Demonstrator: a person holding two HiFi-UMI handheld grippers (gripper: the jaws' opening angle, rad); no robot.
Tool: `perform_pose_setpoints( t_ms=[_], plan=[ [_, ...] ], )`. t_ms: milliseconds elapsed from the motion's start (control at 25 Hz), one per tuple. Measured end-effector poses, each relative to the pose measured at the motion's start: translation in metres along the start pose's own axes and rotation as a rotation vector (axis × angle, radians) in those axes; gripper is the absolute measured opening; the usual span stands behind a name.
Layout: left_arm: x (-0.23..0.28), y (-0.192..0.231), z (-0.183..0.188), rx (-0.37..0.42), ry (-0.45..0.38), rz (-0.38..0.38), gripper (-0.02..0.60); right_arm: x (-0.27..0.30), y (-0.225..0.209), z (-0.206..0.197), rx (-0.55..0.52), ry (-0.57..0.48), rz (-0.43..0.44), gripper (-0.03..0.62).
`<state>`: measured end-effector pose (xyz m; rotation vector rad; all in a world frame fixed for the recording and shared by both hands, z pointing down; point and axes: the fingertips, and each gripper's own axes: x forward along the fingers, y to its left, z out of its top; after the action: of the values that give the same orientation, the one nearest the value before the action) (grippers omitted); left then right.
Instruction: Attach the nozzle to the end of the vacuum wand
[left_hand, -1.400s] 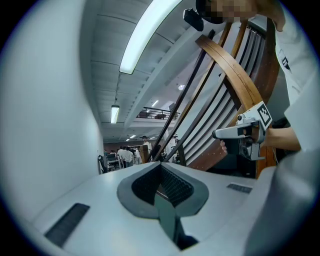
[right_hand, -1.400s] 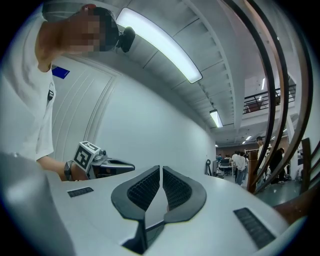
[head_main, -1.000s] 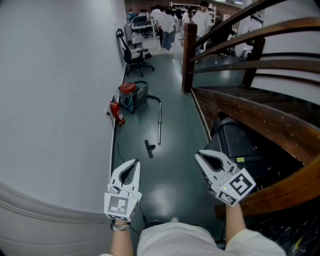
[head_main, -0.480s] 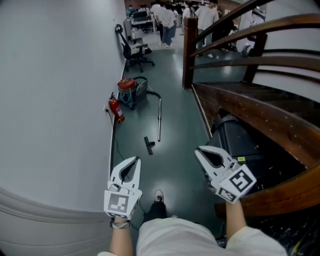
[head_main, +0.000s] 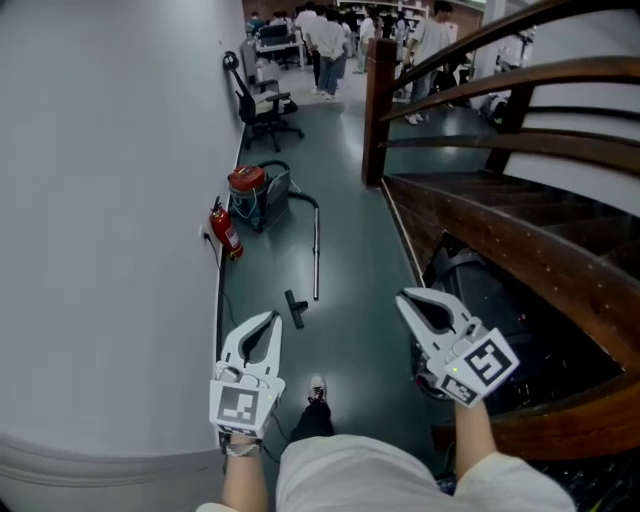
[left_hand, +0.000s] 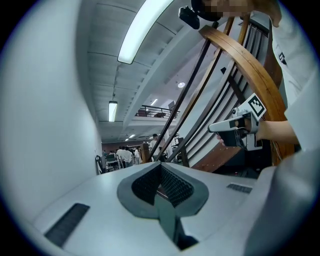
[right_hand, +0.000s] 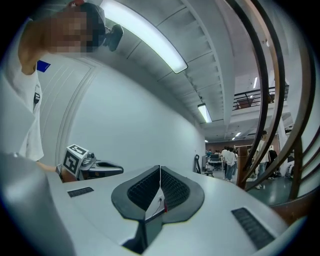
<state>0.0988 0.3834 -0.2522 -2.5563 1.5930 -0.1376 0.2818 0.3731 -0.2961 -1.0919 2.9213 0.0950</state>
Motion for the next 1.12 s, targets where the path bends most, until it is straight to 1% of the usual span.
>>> perform_pose_setpoints(
  t_ms=[200, 480, 760, 1120],
  plan=[
    [0.048, 0.057, -0.009, -0.004, 0.016, 0.005, 0.000, 0.066, -0.032, -0.002, 0.008, 0.006, 0.001, 0.029],
    [0.116, 0.128, -0.012, 0.004, 0.024, -0.002, 0.000, 0.149, -0.084, -0.002, 0.019, 0.004, -0.022, 0.029],
    [0.163, 0.179, -0.018, -0.004, 0.025, -0.011, 0.000, 0.208, -0.118, -0.002, 0.003, 0.010, -0.048, 0.029],
    [0.210, 0.224, -0.034, -0.018, 0.031, -0.025, 0.000, 0.260, -0.155, -0.014, -0.002, 0.046, -0.085, 0.029]
  ],
)
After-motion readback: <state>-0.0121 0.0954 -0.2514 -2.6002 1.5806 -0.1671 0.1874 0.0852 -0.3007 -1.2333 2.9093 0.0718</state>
